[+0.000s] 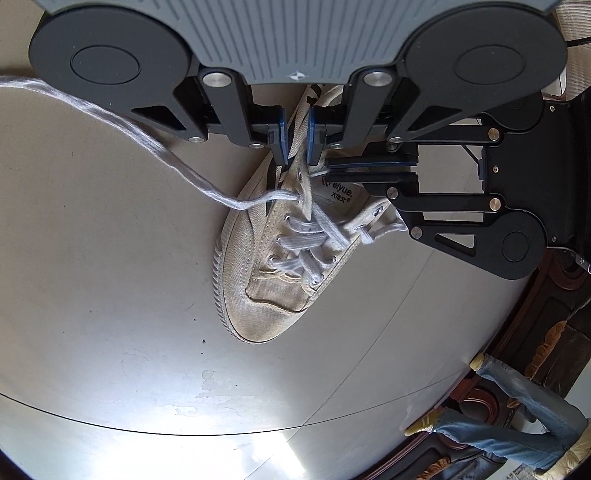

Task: Lace up shoes with both hands
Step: 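Push the lace tip into an eyelet with the left gripper while the right gripper holds the sneaker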

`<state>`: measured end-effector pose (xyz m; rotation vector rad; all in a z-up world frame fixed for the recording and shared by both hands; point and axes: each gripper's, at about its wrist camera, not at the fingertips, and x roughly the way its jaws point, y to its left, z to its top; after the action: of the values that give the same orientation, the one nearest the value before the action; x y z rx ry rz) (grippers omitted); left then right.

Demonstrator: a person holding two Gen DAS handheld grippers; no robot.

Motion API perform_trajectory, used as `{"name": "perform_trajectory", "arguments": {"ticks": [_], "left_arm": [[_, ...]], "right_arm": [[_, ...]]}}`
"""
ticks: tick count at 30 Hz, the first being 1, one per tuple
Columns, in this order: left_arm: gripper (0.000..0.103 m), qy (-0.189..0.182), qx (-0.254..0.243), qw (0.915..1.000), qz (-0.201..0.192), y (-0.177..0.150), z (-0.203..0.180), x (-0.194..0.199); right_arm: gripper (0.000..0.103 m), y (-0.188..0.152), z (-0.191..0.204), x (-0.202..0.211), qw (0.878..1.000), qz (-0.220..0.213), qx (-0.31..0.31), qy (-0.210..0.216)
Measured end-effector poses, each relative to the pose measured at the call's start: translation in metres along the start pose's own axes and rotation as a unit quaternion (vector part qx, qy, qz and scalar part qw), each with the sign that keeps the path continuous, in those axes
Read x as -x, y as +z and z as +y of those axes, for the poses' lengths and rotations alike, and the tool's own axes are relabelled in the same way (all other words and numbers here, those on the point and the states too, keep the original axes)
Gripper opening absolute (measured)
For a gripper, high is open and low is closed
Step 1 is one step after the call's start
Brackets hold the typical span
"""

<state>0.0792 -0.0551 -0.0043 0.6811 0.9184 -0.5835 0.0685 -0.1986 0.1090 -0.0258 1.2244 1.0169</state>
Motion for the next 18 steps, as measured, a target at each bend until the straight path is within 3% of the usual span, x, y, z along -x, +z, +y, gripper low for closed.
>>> {"name": "perform_trajectory", "arguments": {"ticks": [11, 18], "left_arm": [[0.0, -0.007, -0.001, 1.0, 0.007, 0.001, 0.002, -0.001], [0.0, -0.004, 0.002, 1.0, 0.004, 0.002, 0.006, -0.001]], "right_arm": [[0.011, 0.012, 0.019, -0.013, 1.0, -0.001, 0.023, -0.008], [0.011, 0.013, 0.043, -0.016, 0.997, -0.005, 0.071, -0.025]]}}
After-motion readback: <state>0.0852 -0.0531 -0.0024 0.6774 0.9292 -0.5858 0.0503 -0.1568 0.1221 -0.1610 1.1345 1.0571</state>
